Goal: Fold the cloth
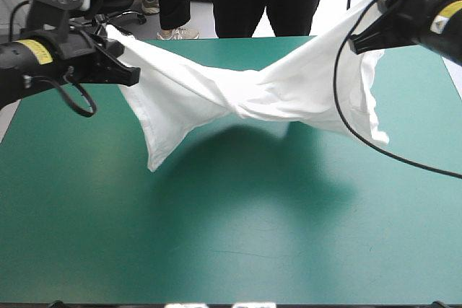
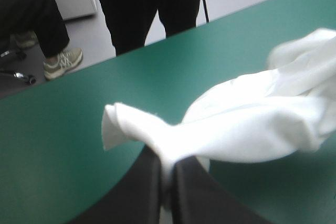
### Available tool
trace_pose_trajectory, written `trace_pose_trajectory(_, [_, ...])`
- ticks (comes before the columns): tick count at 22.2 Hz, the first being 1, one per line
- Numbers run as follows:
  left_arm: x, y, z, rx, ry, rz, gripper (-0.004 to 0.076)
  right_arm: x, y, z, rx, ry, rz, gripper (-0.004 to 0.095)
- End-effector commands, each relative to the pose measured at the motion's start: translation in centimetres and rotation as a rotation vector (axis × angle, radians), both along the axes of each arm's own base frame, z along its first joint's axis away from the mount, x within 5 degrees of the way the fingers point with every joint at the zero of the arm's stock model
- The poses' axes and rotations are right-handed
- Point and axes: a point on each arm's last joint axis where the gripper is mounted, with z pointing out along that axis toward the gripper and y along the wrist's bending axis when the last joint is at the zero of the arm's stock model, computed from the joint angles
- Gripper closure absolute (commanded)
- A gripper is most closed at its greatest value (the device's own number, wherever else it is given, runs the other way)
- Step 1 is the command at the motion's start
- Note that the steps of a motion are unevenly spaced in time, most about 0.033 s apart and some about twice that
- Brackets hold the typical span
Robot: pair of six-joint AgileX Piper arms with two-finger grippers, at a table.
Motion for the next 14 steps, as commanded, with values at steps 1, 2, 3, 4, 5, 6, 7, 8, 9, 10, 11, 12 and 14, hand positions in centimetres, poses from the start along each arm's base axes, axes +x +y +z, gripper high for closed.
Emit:
trace_pose_trajectory(1, [-4.6, 1.8, 2.9, -0.061, -0.107, -0.013, 0.0741, -5.6, -2.2, 4.0, 0.073, -0.255, 0.002, 0.0925])
trace_pose_trajectory(2, [-5.4, 2.1, 3.3, -0.071, -0.123, -0.016, 0.0741, -6.7, -2.5, 4.3, 0.094, -0.271, 0.019, 0.0925])
trace_pose_trajectory(3, [-6.7, 2.6, 3.9, -0.091, -0.151, -0.025, 0.0741, -8.2, -2.9, 4.8, 0.118, -0.300, 0.036, 0.0925])
trace_pose_trajectory(4, [-7.6, 2.9, 4.2, -0.104, -0.170, -0.031, 0.0741, -9.0, -3.1, 5.0, 0.130, -0.315, 0.046, 0.0925])
trace_pose_trajectory(5, [-9.1, 3.4, 4.8, -0.131, -0.198, -0.053, 0.0741, -10.5, -3.4, 5.4, 0.155, -0.345, 0.066, 0.0925])
trace_pose_trajectory(6, [-10.5, 3.9, 5.2, -0.146, -0.222, -0.064, 0.0741, -11.8, -3.7, 5.7, 0.178, -0.370, 0.085, 0.0925])
trace_pose_trajectory(7, [-11.1, 4.1, 5.3, -0.151, -0.230, -0.067, 0.0741, -12.3, -3.8, 5.8, 0.188, -0.378, 0.095, 0.0925])
trace_pose_trajectory(8, [-11.8, 4.4, 5.4, -0.155, -0.234, -0.071, 0.0741, -12.8, -3.9, 5.8, 0.198, -0.384, 0.107, 0.0925])
trace_pose_trajectory(9, [-12.4, 4.6, 5.5, -0.165, -0.243, -0.080, 0.0741, -13.3, -4.0, 5.9, 0.208, -0.388, 0.118, 0.0925])
trace_pose_trajectory(10, [-12.9, 4.6, 5.6, -0.179, -0.248, -0.094, 0.0741, -13.7, -4.1, 5.9, 0.214, -0.388, 0.125, 0.0925])
trace_pose_trajectory(11, [-13.4, 4.7, 5.6, -0.192, -0.252, -0.110, 0.0741, -14.2, -4.2, 5.9, 0.219, -0.388, 0.132, 0.0925])
trace_pose_trajectory(12, [-13.7, 4.7, 5.7, -0.204, -0.252, -0.120, 0.0741, -14.5, -4.3, 5.8, 0.223, -0.384, 0.138, 0.0926])
trace_pose_trajectory(14, [-14.0, 4.5, 5.7, -0.230, -0.243, -0.144, 0.0741, -14.4, -4.1, 5.3, 0.219, -0.347, 0.146, 0.0925])
